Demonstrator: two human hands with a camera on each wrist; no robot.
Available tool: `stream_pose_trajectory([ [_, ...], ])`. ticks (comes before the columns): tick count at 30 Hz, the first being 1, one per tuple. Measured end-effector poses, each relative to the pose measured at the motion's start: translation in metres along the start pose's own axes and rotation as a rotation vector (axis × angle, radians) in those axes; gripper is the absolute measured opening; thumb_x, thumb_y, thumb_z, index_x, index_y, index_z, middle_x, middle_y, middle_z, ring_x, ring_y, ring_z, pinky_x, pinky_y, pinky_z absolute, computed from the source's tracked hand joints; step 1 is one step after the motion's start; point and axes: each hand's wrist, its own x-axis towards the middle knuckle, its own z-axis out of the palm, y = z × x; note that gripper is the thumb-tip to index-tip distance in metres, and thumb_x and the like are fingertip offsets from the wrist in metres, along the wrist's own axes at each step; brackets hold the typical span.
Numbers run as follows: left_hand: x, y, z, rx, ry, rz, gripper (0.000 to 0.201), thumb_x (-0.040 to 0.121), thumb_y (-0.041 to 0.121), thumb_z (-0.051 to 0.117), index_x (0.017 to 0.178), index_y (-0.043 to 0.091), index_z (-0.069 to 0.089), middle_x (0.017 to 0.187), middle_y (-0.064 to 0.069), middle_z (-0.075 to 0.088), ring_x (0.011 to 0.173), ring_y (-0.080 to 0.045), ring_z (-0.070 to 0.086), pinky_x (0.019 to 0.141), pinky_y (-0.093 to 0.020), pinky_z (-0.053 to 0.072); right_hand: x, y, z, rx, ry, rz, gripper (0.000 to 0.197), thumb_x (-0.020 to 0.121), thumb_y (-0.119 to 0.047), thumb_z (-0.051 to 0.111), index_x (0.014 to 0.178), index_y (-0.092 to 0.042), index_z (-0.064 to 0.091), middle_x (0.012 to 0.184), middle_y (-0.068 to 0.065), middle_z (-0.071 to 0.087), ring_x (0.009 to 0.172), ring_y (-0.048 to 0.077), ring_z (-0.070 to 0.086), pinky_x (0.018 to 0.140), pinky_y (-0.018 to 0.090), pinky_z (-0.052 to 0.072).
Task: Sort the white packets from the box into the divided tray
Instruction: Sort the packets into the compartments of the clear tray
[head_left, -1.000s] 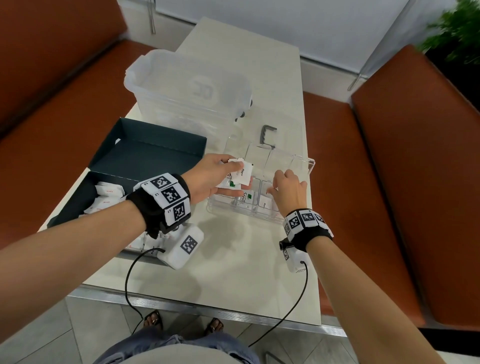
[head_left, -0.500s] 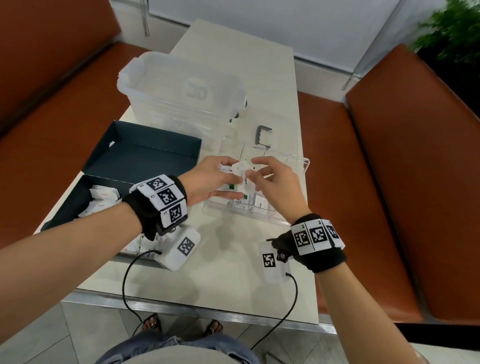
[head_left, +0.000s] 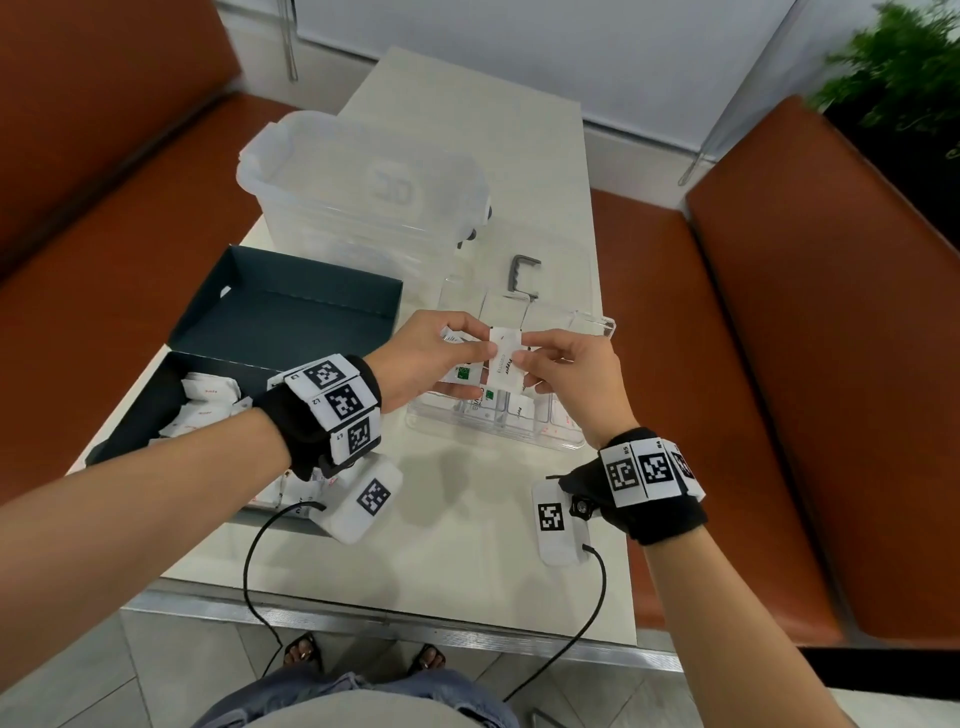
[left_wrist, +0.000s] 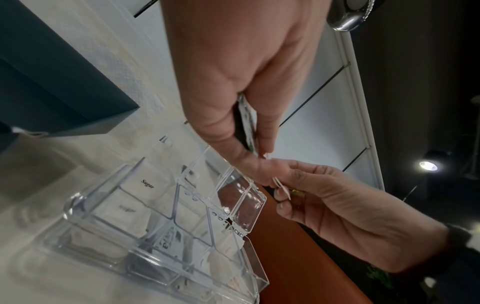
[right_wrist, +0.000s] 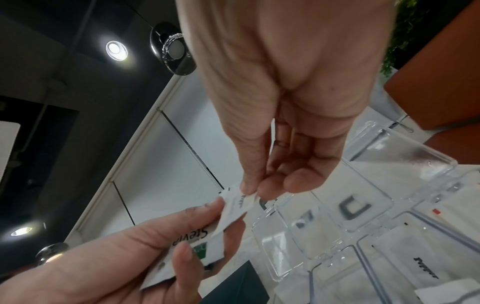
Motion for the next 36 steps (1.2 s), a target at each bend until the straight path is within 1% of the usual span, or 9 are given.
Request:
stream_pose_trajectory([
  [8, 0.001, 0.001, 0.002, 0.107, -0.039, 0.037, 0.014, 0.085, 0.016, 0.073, 0.097, 0.010, 0.069, 0.103, -0.010, 0.068, 0.079, -0.019, 0.071, 0.064, -0.031, 0.059, 0.001, -0.003, -0.004, -0.046, 0.037, -0.024, 0.016, 0.082, -0.018, 0.074, 0.097, -0.023, 0.070, 0.060, -0.002, 0.068, 0.055, 0.006, 0.063, 0.060, 0.015, 0.053],
  [12, 0.002, 0.002, 0.005, 0.138, -0.022, 0.053, 0.016, 0.084, 0.013, 0.074, 0.098, 0.010, 0.068, 0.102, -0.006, 0.062, 0.078, -0.017, 0.068, 0.066, -0.034, 0.060, 0.002, -0.006, -0.006, -0.143, 0.016, -0.038, 0.019, 0.082, -0.024, 0.074, 0.101, -0.025, 0.070, 0.068, -0.001, 0.068, 0.057, 0.005, 0.061, 0.064, 0.016, 0.051],
  [16, 0.002, 0.005, 0.008, 0.205, -0.012, 0.080, 0.016, 0.085, 0.012, 0.073, 0.099, 0.008, 0.068, 0.106, -0.009, 0.061, 0.084, -0.023, 0.067, 0.065, -0.035, 0.061, 0.007, -0.012, -0.008, -0.258, -0.070, -0.095, 0.015, 0.086, -0.025, 0.069, 0.101, -0.028, 0.072, 0.087, -0.010, 0.069, 0.076, 0.003, 0.062, 0.070, 0.016, 0.047],
  [18, 0.003, 0.006, 0.008, 0.203, -0.025, 0.083, 0.017, 0.086, 0.010, 0.071, 0.101, 0.005, 0.068, 0.104, -0.012, 0.065, 0.084, -0.024, 0.071, 0.067, -0.037, 0.062, 0.013, -0.012, -0.012, -0.274, -0.065, -0.118, 0.012, 0.086, -0.020, 0.069, 0.095, -0.026, 0.074, 0.083, -0.014, 0.069, 0.073, -0.006, 0.060, 0.069, 0.009, 0.046],
  [21, 0.002, 0.005, 0.004, 0.165, -0.033, 0.073, 0.017, 0.090, 0.008, 0.066, 0.106, 0.002, 0.066, 0.098, -0.017, 0.072, 0.085, -0.024, 0.073, 0.071, -0.039, 0.061, 0.029, -0.003, -0.024, -0.273, 0.075, -0.082, 0.010, 0.084, -0.017, 0.071, 0.091, -0.024, 0.073, 0.078, -0.017, 0.066, 0.067, -0.013, 0.056, 0.064, 0.001, 0.038],
  [26, 0.001, 0.001, -0.003, 0.111, 0.002, 0.051, 0.017, 0.090, 0.008, 0.067, 0.105, 0.003, 0.066, 0.095, -0.017, 0.073, 0.085, -0.023, 0.073, 0.068, -0.035, 0.061, 0.040, 0.028, -0.015, -0.494, -0.036, 0.130, 0.011, 0.086, -0.018, 0.069, 0.096, -0.019, 0.073, 0.092, 0.000, 0.071, 0.090, 0.014, 0.064, 0.084, 0.027, 0.051],
  [29, -0.001, -0.002, -0.004, 0.094, 0.007, 0.044, 0.016, 0.089, 0.009, 0.067, 0.104, 0.003, 0.067, 0.094, -0.016, 0.073, 0.086, -0.025, 0.073, 0.064, -0.031, 0.059, 0.040, 0.041, 0.000, -0.673, -0.059, 0.224, 0.011, 0.086, -0.023, 0.066, 0.094, -0.028, 0.072, 0.100, -0.005, 0.071, 0.102, 0.020, 0.061, 0.100, 0.045, 0.039],
  [33, -0.002, -0.003, -0.007, 0.068, 0.010, 0.045, 0.015, 0.089, 0.008, 0.068, 0.103, 0.003, 0.067, 0.092, -0.015, 0.074, 0.084, -0.023, 0.073, 0.062, -0.029, 0.057, 0.038, 0.051, 0.011, -0.809, -0.074, 0.262, 0.013, 0.087, -0.021, 0.061, 0.088, -0.031, 0.070, 0.094, -0.008, 0.072, 0.096, 0.020, 0.060, 0.099, 0.046, 0.026],
  [36, -0.003, -0.004, -0.009, 0.062, 0.017, 0.038, 0.015, 0.089, 0.009, 0.068, 0.103, 0.004, 0.067, 0.092, -0.014, 0.074, 0.086, -0.023, 0.073, 0.062, -0.028, 0.057, 0.037, 0.058, 0.018, -0.936, -0.067, 0.217, 0.014, 0.088, -0.024, 0.059, 0.092, -0.031, 0.070, 0.092, -0.006, 0.071, 0.097, 0.022, 0.059, 0.094, 0.046, 0.024],
])
